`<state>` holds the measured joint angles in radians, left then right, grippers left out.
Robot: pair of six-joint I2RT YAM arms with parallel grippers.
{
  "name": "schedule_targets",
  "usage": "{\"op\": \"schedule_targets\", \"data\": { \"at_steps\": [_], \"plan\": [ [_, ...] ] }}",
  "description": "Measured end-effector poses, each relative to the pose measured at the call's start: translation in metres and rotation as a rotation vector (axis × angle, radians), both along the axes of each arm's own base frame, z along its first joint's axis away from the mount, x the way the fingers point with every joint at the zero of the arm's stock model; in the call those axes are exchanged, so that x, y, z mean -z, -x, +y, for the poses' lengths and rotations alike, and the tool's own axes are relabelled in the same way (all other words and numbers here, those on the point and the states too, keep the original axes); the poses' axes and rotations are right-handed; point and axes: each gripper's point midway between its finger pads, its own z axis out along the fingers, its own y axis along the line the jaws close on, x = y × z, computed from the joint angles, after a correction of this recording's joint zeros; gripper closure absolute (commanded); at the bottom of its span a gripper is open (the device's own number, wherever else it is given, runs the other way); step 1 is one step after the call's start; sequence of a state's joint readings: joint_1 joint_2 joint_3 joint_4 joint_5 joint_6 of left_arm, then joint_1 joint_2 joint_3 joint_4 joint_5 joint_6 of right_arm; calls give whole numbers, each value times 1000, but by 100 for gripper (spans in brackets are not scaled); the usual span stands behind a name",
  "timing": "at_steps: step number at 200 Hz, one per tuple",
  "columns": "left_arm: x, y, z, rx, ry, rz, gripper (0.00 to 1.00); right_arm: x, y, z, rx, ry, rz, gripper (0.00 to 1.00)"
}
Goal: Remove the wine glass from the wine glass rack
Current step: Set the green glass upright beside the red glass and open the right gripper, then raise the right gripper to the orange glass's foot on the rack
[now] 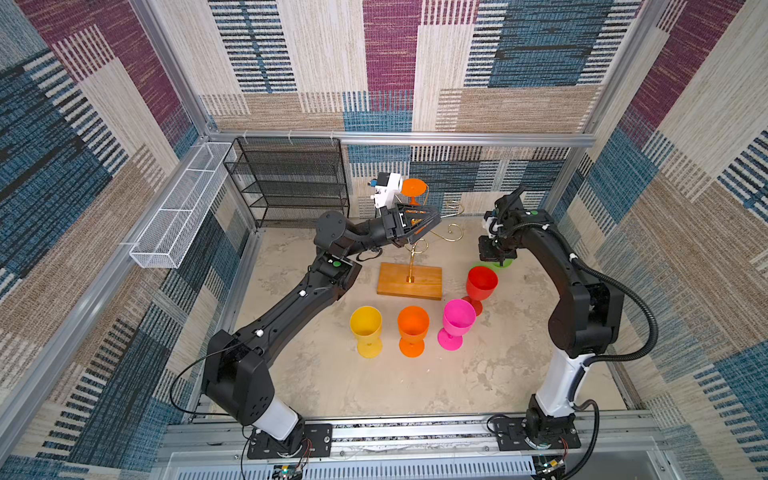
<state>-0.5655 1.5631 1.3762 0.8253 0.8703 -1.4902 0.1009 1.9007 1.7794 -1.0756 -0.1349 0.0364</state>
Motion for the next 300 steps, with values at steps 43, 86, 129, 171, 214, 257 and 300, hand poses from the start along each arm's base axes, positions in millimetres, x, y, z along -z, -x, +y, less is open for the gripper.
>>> {"op": "schedule_targets", "data": {
  "at_steps": [43, 86, 129, 171, 214, 257, 300],
  "plan": [
    [1, 0, 0, 1, 1, 1, 44, 1, -1, 1, -3, 0, 2, 82],
    [2, 0, 0, 1, 4, -2, 44, -3, -3, 3, -9, 0, -8, 77],
    [7, -1, 0, 1, -1, 12, 44, -14, -6, 6, -16, -6, -39, 75],
    [9, -2, 1, 2, -1, 20, 44, -36, -6, 6, -16, -12, -93, 75],
    [7, -3, 5, -7, 0, 17, 43, -79, 1, 9, -17, -44, -201, 75],
    [-5, 5, 17, -61, -32, -50, 42, -157, 8, 23, -43, -155, -410, 75],
    [-27, 24, 40, -220, -152, -201, 42, -235, 21, 41, -72, -351, -641, 70]
  ]
}}
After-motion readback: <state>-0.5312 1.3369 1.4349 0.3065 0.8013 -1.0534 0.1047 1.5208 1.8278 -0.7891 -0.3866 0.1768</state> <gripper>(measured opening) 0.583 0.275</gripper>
